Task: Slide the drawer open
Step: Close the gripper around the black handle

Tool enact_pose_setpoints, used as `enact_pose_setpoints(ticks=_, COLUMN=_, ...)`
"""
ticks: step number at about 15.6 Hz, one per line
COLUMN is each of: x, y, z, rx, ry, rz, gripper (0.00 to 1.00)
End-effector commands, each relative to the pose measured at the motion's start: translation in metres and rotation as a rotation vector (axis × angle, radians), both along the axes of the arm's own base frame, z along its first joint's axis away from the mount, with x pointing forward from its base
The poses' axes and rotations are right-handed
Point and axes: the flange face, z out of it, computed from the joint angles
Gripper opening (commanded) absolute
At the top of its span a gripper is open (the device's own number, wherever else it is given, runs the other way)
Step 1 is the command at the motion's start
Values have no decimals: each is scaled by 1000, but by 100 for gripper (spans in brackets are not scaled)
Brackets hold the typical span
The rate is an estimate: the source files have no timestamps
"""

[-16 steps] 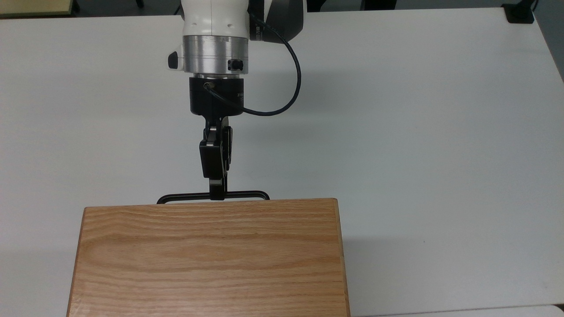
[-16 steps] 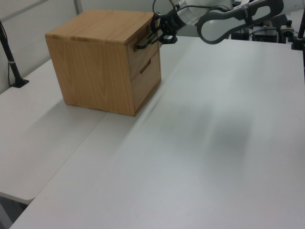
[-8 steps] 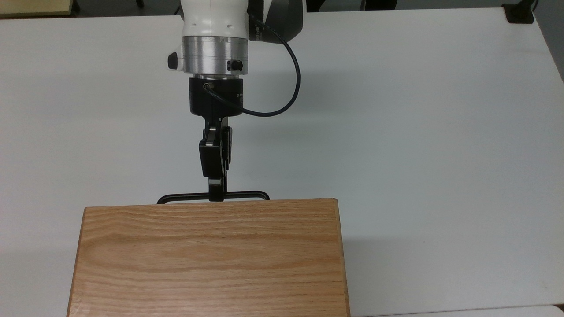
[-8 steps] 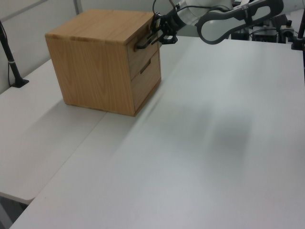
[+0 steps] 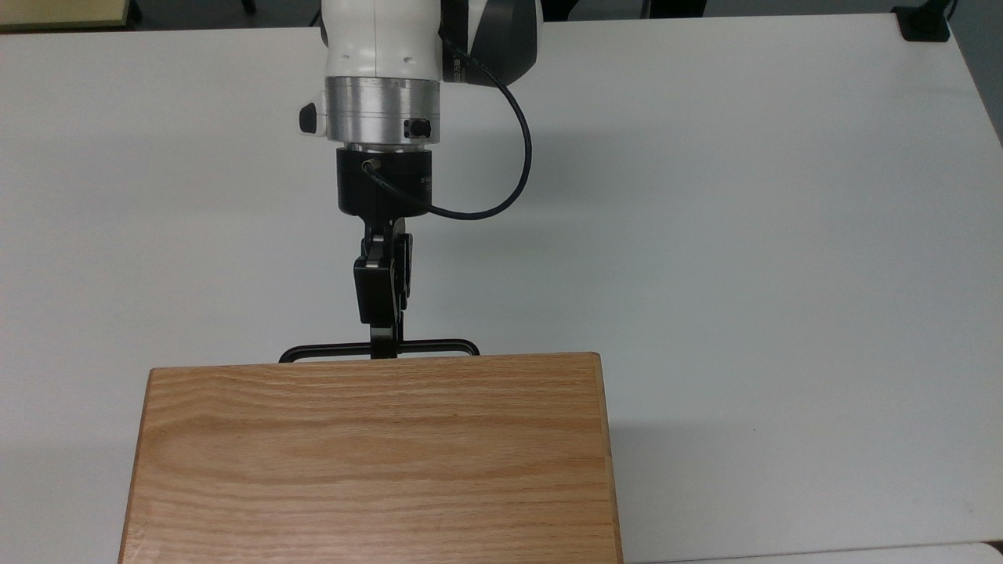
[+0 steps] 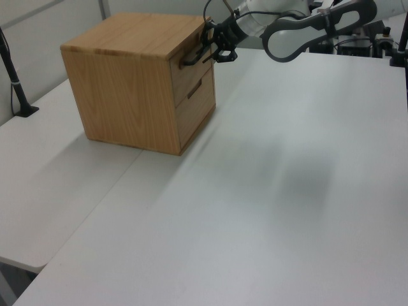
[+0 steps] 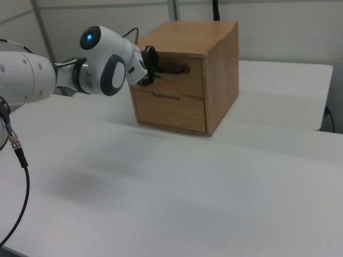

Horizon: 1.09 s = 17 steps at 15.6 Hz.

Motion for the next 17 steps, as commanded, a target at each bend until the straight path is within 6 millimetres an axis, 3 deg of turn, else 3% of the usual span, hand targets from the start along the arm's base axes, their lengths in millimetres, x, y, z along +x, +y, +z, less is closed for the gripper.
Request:
enact_pose_setpoints(ticks=1, x=2, y=-1, z=-2, rx=20, ry=-11, rz=-13, gripper=28)
enact_pose_setpoints(ticks=9, x=0, y=-3, z=8, rx=24, ry=-23, rz=-16, gripper=27)
enact_pose_setpoints(ticks=12, x=-1, y=-3, z=8, rx=22, ry=-23, rz=-14, gripper=18)
enact_pose_setpoints(ticks=14, x=-1, y=-1, z=9, rx=19, ry=-23, rz=-11, gripper=0)
enact_pose_setpoints(ticks=17, x=-5, y=-3, z=10, rx=21, ry=-19, rz=-14, gripper=0)
